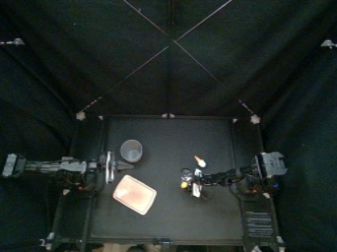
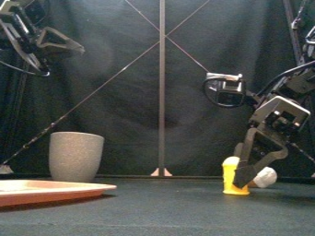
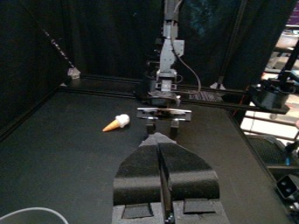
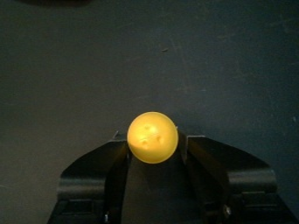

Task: Pick the yellow can then place it on the pink plate
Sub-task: Place yellow can on the pink plate

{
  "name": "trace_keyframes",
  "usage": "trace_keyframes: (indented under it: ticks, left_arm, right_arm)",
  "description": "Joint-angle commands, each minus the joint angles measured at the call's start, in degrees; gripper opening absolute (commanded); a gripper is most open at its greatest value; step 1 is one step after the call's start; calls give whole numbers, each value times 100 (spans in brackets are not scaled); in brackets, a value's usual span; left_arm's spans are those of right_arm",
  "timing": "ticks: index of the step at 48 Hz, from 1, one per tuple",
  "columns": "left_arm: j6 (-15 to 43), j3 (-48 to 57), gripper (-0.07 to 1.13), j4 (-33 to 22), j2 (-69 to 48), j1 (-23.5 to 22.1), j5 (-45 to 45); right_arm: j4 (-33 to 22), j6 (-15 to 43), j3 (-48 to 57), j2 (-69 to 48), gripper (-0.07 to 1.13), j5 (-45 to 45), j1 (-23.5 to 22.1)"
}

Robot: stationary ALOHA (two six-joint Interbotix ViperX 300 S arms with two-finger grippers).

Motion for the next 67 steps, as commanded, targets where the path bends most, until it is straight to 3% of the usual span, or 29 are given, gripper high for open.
trace_keyframes:
  ticks: [1,24,38,46,67]
  left_arm:
    - [0,-79,-2,-9,26,-9,-53]
    - [-9,-9,-2,-18,18,-9,-53]
    - [0,-9,-2,-18,26,0,-53]
    - [0,-18,-2,-18,18,9,-44]
    - [18,-114,-2,9,26,264,-53]
  right_arm:
    - [0,9,-105,-70,80,-26,-26]
    - [35,26,-237,0,78,-9,-9]
    - [-62,0,-554,-79,56,141,97]
    - [-149,18,-721,-79,51,439,132]
    - [-659,26,-2769,563,51,1134,439]
